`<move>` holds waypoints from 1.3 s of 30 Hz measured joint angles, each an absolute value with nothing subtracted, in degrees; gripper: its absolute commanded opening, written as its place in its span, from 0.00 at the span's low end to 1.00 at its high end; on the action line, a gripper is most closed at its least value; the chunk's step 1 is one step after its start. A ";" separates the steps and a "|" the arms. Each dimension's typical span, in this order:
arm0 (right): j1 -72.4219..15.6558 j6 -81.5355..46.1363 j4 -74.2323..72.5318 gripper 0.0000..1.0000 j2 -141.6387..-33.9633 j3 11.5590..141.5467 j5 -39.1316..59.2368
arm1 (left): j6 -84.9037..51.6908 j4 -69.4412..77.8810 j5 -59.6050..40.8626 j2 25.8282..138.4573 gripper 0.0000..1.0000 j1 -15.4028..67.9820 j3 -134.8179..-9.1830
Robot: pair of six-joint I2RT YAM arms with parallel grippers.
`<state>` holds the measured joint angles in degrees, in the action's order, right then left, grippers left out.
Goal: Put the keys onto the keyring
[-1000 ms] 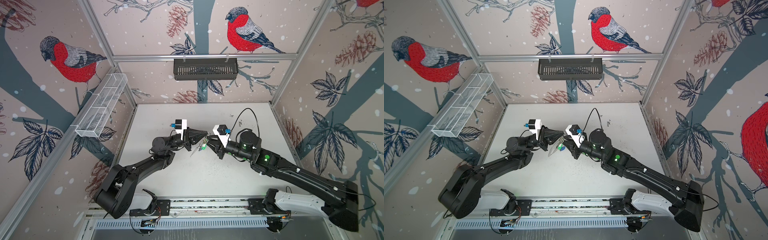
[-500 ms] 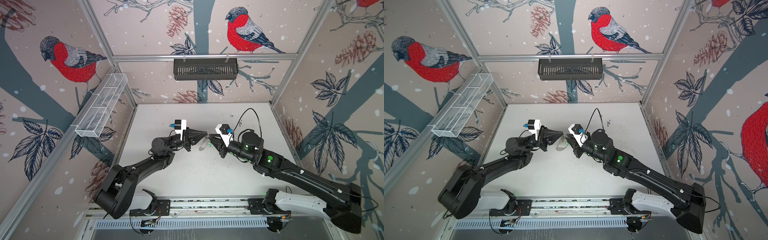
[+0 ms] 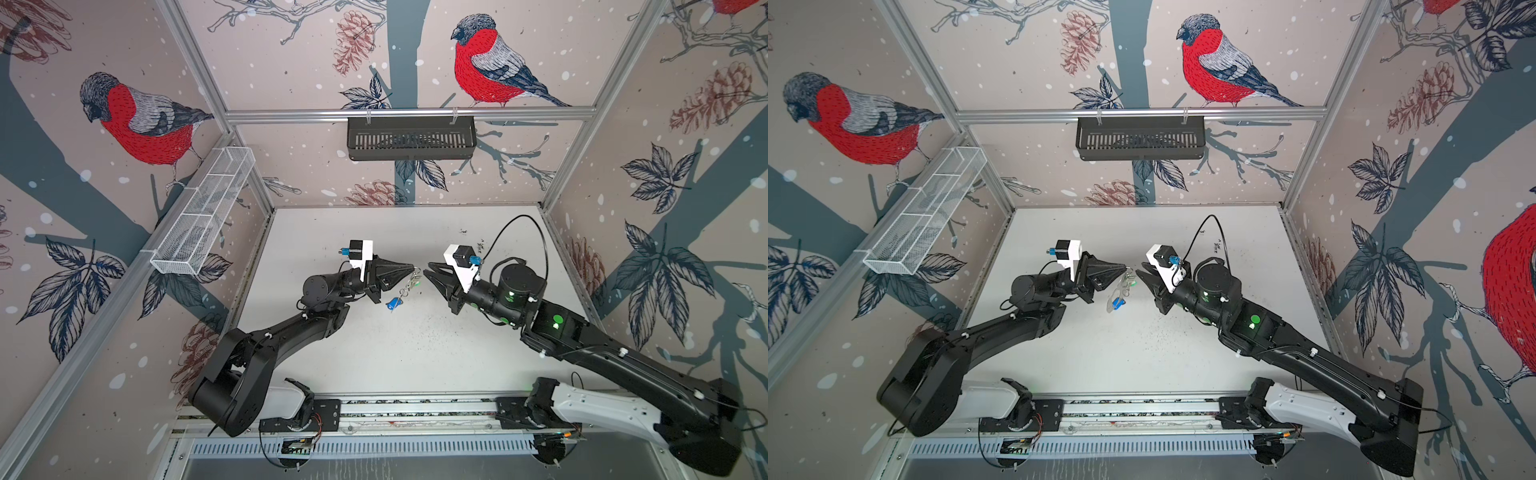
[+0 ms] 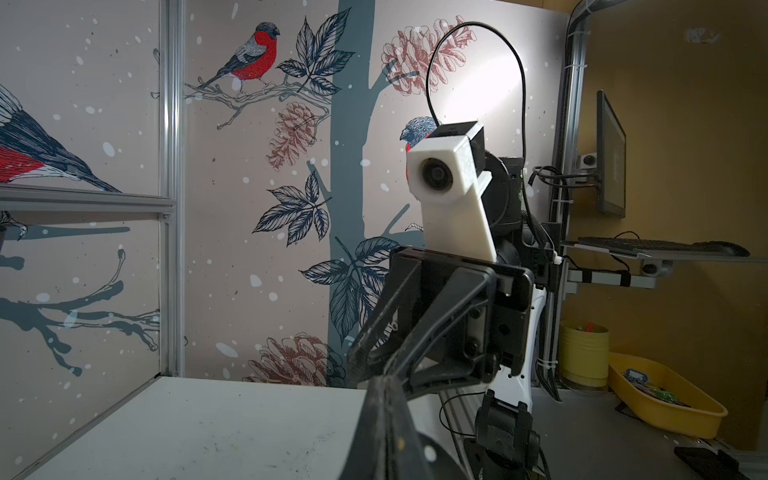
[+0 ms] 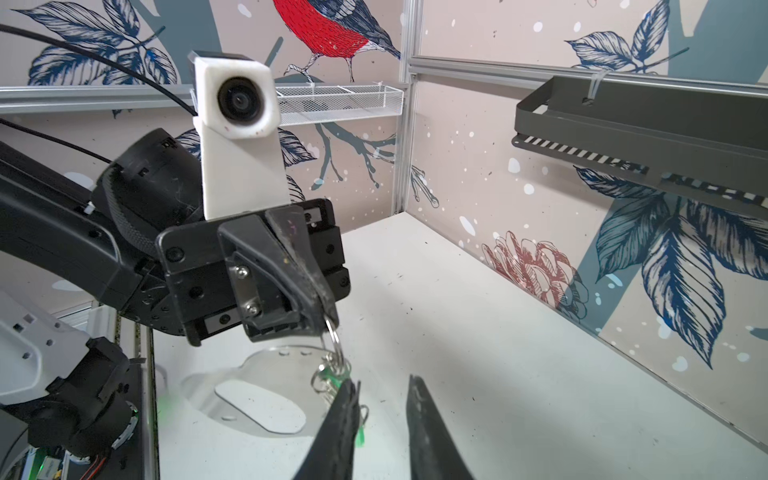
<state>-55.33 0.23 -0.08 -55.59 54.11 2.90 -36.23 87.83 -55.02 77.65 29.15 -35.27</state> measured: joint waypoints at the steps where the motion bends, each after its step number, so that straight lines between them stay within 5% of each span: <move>1: -55.33 0.23 -0.08 0.27 -56.01 54.30 3.53 | -36.23 87.83 -55.18 77.65 0.00 29.12 -35.27; 18: -55.31 0.16 -0.95 0.23 -58.22 55.16 7.29 | -38.11 88.44 -57.01 78.70 0.00 29.12 -35.62; 32: -55.31 -0.12 -1.85 0.02 -58.57 55.33 7.55 | -41.17 91.29 -57.49 80.82 0.00 28.97 -36.58; 39: -55.18 -0.08 -1.78 0.00 -58.52 55.35 6.94 | -42.06 91.85 -57.41 81.38 0.05 28.97 -36.75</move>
